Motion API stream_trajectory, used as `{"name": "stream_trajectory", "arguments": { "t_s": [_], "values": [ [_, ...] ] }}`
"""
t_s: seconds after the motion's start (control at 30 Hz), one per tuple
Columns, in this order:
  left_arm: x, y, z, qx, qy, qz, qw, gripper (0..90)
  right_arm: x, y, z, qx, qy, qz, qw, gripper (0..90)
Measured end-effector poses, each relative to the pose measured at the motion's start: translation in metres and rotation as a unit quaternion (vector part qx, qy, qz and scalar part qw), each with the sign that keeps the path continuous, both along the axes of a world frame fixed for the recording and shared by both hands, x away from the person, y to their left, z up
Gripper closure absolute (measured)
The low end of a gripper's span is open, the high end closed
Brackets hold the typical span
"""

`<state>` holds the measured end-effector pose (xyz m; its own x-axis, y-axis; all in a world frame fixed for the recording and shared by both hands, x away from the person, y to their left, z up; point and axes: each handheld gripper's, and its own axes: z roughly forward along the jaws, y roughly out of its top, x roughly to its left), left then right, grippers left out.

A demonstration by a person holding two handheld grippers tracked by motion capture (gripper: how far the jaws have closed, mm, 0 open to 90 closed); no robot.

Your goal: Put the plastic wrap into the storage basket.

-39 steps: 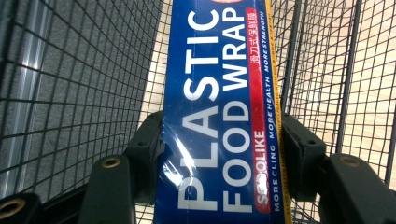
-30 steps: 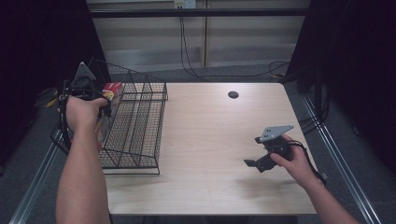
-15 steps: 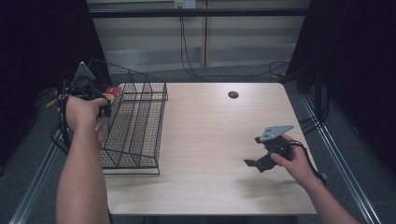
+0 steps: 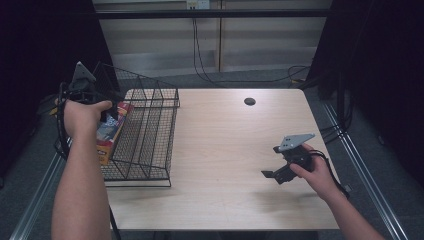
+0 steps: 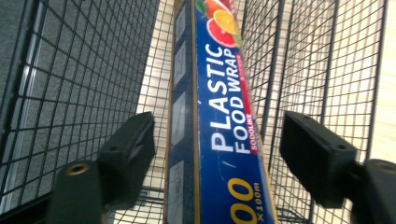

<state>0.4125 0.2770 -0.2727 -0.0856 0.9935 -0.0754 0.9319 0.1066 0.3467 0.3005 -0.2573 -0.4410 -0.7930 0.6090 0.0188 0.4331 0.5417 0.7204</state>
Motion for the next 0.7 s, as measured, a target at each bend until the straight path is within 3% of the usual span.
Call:
{"name": "stream_trajectory", "arguments": {
  "t_s": [0.27, 0.7],
  "values": [
    [0.0, -0.011, 0.003, -0.009, -0.01, -0.013, 0.9998, 18.0, -0.001, 0.0, 0.0, 0.0, -0.001, 0.0, 1.0, 2.1],
    [-0.003, -0.029, 0.007, -0.024, -0.028, -0.052, 0.998, 13.9, -0.001, -0.002, 0.002, 0.003, -0.003, -0.002, 1.0, 2.1]
  ]
}}
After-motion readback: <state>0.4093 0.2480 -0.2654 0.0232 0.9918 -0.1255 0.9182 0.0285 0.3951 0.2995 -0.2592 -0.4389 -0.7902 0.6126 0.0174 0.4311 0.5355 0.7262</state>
